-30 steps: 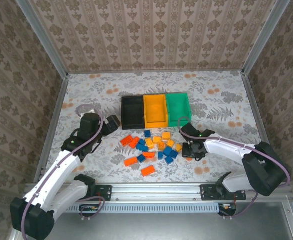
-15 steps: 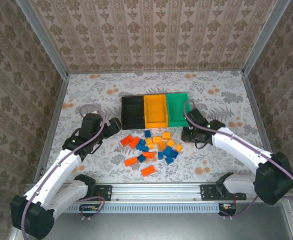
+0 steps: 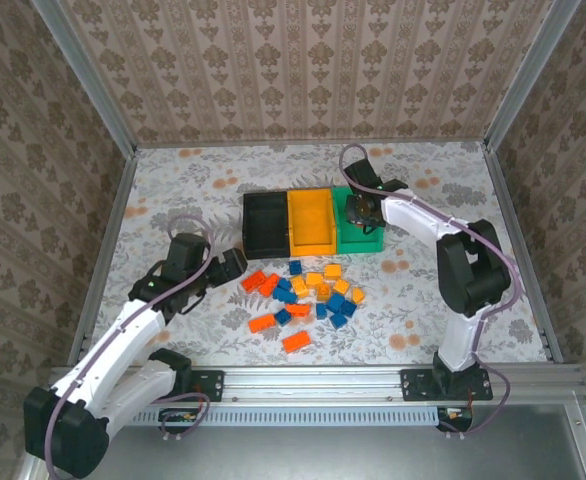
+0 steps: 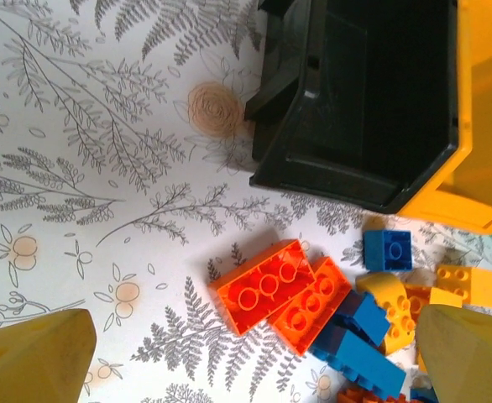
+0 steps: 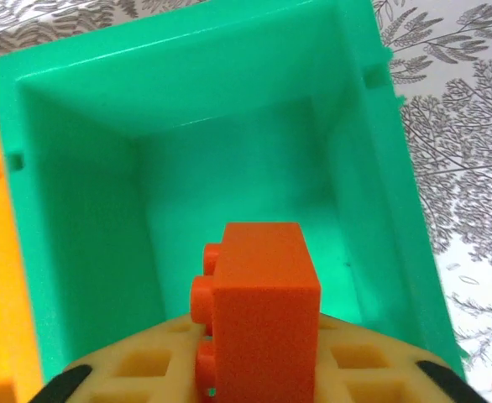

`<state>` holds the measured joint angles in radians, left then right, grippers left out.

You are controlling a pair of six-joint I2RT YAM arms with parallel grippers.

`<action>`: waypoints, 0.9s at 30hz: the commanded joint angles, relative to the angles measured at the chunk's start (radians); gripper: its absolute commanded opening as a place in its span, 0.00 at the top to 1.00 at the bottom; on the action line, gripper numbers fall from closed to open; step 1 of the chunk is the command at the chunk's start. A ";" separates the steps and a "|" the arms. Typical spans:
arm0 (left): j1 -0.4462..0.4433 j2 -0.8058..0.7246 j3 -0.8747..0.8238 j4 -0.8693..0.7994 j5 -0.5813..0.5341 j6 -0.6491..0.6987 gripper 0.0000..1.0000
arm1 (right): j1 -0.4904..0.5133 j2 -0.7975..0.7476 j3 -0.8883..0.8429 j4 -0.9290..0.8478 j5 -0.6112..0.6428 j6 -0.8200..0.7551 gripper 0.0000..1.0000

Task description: Sort the legos into containers by color

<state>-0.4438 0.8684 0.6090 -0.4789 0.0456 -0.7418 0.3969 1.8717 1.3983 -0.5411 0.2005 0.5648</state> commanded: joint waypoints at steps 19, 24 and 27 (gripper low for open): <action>-0.282 0.272 0.018 0.015 0.074 0.137 0.06 | 0.034 -0.352 -0.284 0.039 -0.066 0.014 0.21; -0.468 0.223 0.004 -0.073 -0.024 0.156 0.06 | 0.034 -0.423 -0.366 0.048 -0.070 0.027 0.21; -0.555 0.210 -0.002 -0.115 -0.105 0.139 0.08 | 0.034 -0.443 -0.383 0.046 -0.069 0.029 0.21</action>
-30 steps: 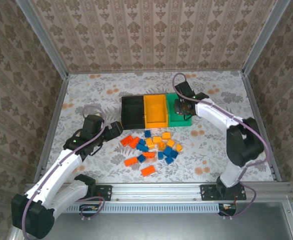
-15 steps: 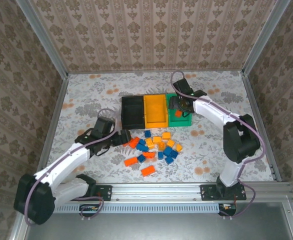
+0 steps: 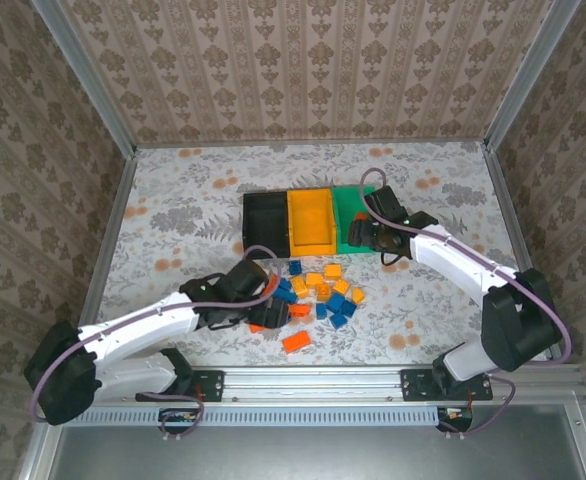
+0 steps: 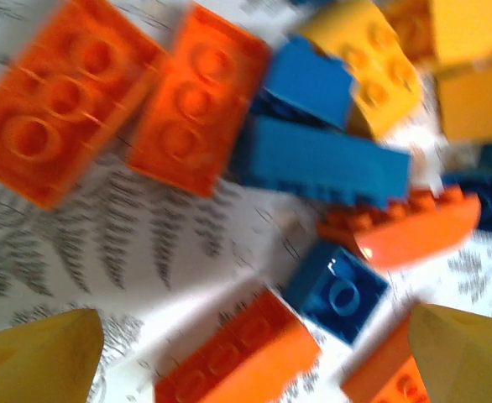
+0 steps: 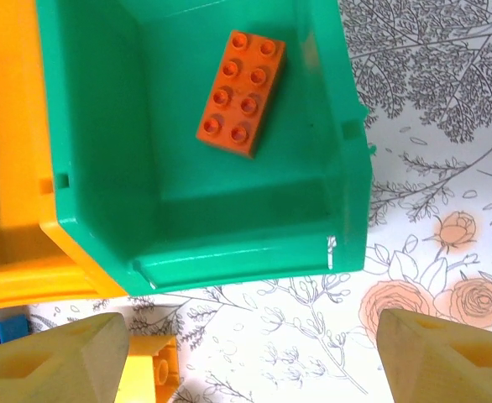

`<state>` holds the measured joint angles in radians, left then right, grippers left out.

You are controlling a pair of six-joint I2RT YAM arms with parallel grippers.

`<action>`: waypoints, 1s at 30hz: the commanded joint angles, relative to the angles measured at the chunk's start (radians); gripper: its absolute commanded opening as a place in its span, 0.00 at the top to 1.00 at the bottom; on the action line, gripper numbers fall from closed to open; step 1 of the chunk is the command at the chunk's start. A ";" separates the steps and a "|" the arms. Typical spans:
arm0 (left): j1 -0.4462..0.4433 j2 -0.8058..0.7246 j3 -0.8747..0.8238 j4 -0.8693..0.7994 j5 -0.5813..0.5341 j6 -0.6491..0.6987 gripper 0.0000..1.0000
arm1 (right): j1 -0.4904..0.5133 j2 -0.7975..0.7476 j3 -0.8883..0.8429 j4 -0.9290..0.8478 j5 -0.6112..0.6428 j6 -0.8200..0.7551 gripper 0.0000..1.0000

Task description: Sort the legos into containers by color

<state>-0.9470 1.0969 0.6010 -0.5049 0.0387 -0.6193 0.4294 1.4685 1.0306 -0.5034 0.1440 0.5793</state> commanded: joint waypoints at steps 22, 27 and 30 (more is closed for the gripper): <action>-0.168 0.245 -0.005 0.014 -0.236 0.056 0.38 | -0.001 -0.127 -0.027 -0.027 0.025 0.023 0.20; -0.174 0.211 -0.010 -0.005 -0.220 0.050 0.51 | -0.005 -0.128 -0.024 -0.027 0.029 0.025 0.20; -0.179 0.186 -0.011 -0.024 -0.221 0.048 0.56 | -0.010 -0.130 -0.026 -0.027 0.032 0.028 0.20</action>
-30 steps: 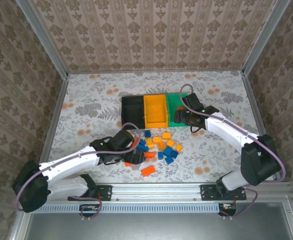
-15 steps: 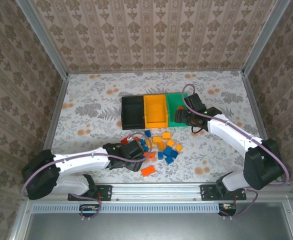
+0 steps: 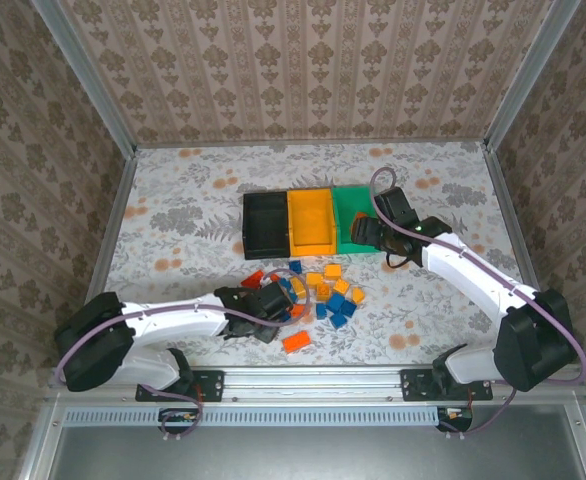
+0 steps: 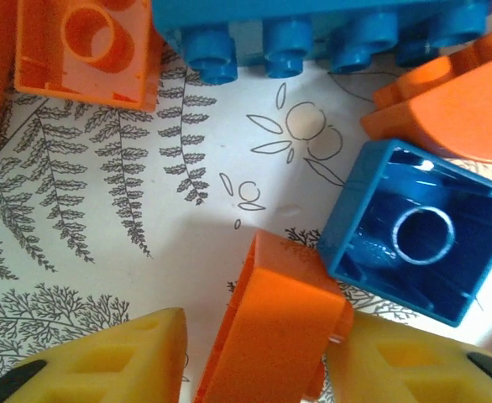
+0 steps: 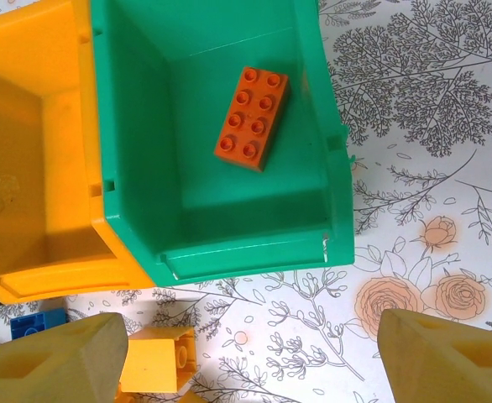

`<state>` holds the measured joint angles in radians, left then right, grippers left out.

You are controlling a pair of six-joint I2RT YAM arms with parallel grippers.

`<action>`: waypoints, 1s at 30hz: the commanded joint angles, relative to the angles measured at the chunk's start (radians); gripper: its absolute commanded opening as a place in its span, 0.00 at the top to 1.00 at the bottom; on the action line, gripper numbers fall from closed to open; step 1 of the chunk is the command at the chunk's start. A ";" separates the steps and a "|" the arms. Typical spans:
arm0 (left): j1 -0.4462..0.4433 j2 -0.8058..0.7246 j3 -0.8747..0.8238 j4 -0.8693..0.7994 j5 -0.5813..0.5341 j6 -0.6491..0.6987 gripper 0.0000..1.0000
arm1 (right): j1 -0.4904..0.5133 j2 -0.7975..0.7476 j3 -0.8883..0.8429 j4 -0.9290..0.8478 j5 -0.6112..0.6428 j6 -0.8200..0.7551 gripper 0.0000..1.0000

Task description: Sort the legos into containers by color

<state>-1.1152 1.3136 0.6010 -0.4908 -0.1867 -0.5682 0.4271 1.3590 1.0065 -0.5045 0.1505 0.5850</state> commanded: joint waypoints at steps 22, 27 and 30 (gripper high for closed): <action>0.105 -0.098 0.275 -0.030 0.068 0.067 1.00 | -0.048 -0.094 -0.086 -0.026 0.050 0.073 0.20; 0.181 0.117 0.511 0.153 0.181 0.138 1.00 | -0.065 -0.127 -0.137 -0.026 0.050 0.082 0.20; 0.194 0.286 0.705 0.182 0.211 0.198 1.00 | -0.075 -0.148 -0.156 -0.053 0.051 0.078 0.20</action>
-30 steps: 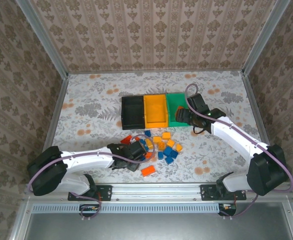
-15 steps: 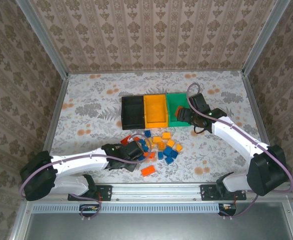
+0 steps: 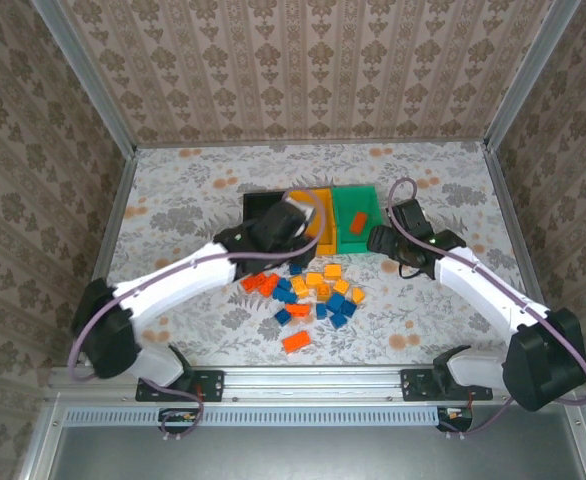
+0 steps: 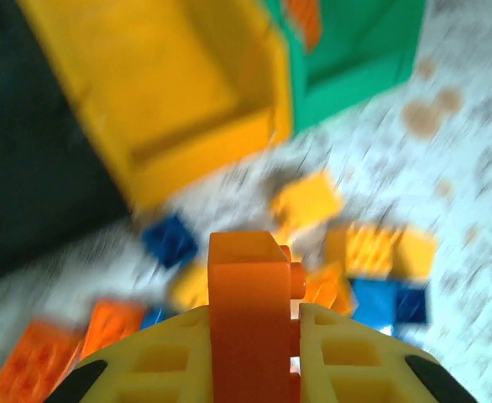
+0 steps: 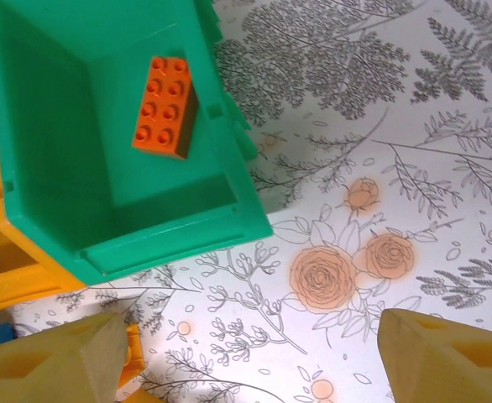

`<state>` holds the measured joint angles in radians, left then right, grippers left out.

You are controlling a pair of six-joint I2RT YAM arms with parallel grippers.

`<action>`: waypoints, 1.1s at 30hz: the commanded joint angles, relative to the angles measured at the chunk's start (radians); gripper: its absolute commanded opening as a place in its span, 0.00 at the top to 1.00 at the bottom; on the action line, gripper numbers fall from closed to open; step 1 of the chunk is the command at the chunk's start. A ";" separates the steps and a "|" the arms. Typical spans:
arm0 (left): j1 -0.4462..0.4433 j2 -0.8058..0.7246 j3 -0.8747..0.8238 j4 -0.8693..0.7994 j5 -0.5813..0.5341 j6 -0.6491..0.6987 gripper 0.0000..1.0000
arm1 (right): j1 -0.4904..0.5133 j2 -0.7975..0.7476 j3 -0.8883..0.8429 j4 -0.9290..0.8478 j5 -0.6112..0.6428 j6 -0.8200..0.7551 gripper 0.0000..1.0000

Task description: Sort the legos into containers by color

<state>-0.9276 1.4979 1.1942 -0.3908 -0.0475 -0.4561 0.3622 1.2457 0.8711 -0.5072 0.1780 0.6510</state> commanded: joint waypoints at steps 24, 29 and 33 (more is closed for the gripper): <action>0.112 0.721 0.827 0.015 0.258 0.038 0.45 | -0.045 -0.118 -0.091 -0.058 -0.033 -0.030 0.18; 0.115 0.611 0.743 0.078 0.267 0.020 0.23 | -0.044 -0.106 -0.099 -0.033 -0.139 -0.068 0.19; 0.115 0.425 0.539 0.206 0.282 -0.008 0.00 | 0.000 -0.073 -0.100 -0.001 -0.208 -0.110 0.18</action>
<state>-0.8165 2.0785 1.8111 -0.2955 0.2081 -0.4438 0.3347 1.1519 0.7788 -0.5369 0.0505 0.5900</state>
